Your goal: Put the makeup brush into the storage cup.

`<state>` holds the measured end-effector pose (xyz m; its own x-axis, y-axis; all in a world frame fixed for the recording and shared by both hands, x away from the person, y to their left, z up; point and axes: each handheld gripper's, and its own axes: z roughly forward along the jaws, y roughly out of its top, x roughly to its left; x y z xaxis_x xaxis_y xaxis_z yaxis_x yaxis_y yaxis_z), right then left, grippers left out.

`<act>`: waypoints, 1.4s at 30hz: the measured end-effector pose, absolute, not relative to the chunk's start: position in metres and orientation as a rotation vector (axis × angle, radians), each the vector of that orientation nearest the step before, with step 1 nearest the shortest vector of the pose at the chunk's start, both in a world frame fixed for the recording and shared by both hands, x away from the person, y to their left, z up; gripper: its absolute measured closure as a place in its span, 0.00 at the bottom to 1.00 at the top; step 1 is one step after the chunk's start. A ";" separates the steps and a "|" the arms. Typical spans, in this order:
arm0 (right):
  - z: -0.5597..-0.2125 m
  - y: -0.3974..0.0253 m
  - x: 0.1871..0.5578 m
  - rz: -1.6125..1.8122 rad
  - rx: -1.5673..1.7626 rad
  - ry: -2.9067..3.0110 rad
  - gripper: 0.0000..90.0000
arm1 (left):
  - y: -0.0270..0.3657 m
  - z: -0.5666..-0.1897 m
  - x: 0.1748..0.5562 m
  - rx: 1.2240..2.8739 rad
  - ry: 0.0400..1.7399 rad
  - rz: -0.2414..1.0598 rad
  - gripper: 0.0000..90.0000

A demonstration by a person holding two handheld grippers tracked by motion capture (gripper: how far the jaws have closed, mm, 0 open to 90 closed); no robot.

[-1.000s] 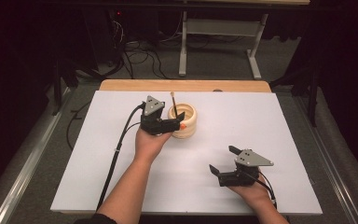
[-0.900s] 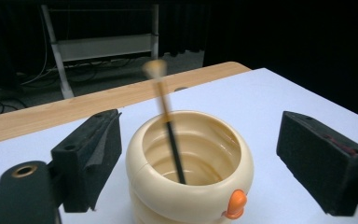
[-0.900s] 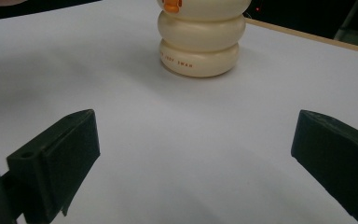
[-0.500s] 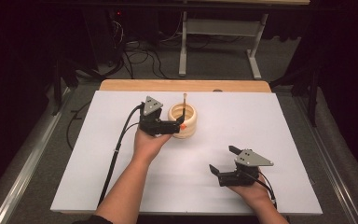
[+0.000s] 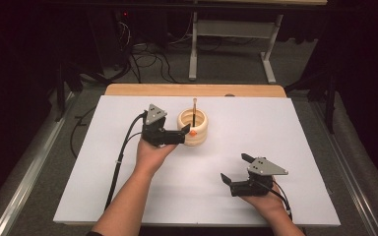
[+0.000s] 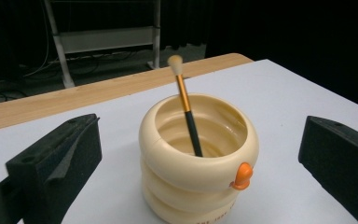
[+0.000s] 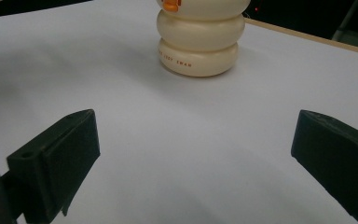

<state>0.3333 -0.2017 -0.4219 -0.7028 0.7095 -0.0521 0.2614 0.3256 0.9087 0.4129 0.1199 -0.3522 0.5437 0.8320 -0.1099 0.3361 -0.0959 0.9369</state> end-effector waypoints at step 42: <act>-0.422 -0.200 0.332 1.346 0.856 2.149 0.03 | 0.176 -0.383 0.338 1.713 0.988 0.558 0.01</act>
<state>0.3324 -0.2005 -0.4219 -0.7000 0.7120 -0.0554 0.2606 0.3270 0.9084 0.3384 0.1760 -0.3826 0.5532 0.8278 -0.0938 0.3470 -0.1265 0.9293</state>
